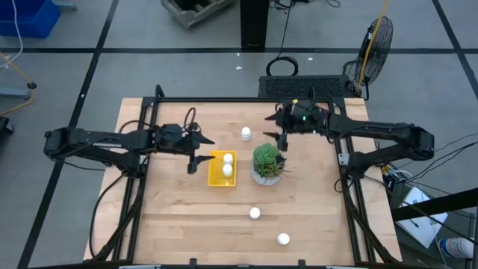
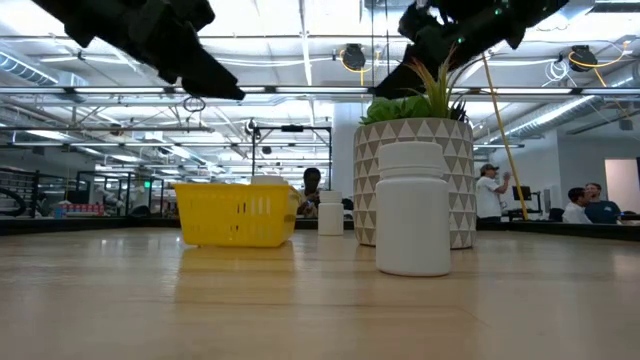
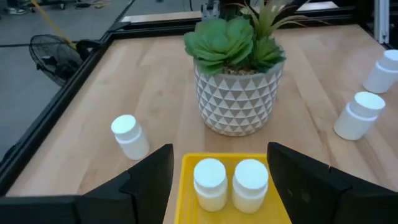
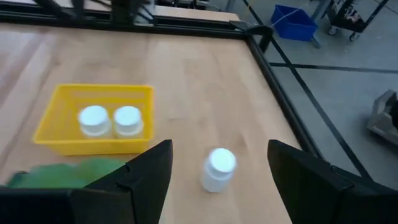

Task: Pick and place pill bottles into a basket
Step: Put the white medicine bottle into the yellow basket

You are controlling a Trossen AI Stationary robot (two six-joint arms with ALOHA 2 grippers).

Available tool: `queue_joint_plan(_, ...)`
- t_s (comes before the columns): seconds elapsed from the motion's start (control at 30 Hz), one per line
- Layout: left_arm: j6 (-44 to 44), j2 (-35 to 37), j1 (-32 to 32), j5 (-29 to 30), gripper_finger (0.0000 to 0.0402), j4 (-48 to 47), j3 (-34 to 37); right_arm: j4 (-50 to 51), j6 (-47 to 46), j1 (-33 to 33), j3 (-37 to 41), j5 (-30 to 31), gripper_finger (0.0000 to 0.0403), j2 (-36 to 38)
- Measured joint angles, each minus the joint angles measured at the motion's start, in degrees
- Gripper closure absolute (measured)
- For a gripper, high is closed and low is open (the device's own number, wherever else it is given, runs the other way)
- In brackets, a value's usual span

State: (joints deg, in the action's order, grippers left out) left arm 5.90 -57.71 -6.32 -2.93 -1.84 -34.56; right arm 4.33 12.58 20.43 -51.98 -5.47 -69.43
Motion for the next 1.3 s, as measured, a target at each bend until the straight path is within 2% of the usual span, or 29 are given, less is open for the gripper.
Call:
queue_joint_plan(0.1,-0.5,2.3,-0.3,0.0,0.0144,1.0,2.4,-0.9,1.3,5.6,0.4,-1.5,0.0149,-0.2)
queue_joint_plan(0.3,-2.3,4.3,-0.3,-0.1,0.0135,3.4,5.4,-6.5,2.1,16.2,3.1,-11.7,0.0149,-3.8)
queue_joint_plan(0.43,-2.1,4.5,0.1,-0.5,0.0141,3.2,5.9,-5.0,6.1,19.9,4.0,-17.9,0.0149,-9.0)
queue_joint_plan(0.6,-1.9,4.5,0.4,-1.2,0.0146,3.3,5.9,-7.3,11.2,20.1,4.1,-24.2,0.0149,-16.3)
queue_joint_plan(0.8,-1.9,4.5,0.8,-1.9,0.0135,3.3,5.9,-13.8,12.6,20.0,4.0,-24.8,0.0149,-24.4)
queue_joint_plan(0.9,-1.9,4.5,0.8,-2.0,0.0133,3.3,5.9,-16.6,11.9,20.0,4.0,-25.0,0.0149,-26.6)
queue_joint_plan(1.07,-1.9,4.5,0.8,-2.2,0.0133,3.3,5.9,-22.0,7.4,18.9,4.0,-29.4,0.0148,-28.0)
queue_joint_plan(1.3,-1.7,4.5,0.8,-2.6,0.0133,3.3,5.9,-25.5,5.0,17.4,4.0,-28.7,0.0126,-30.9)
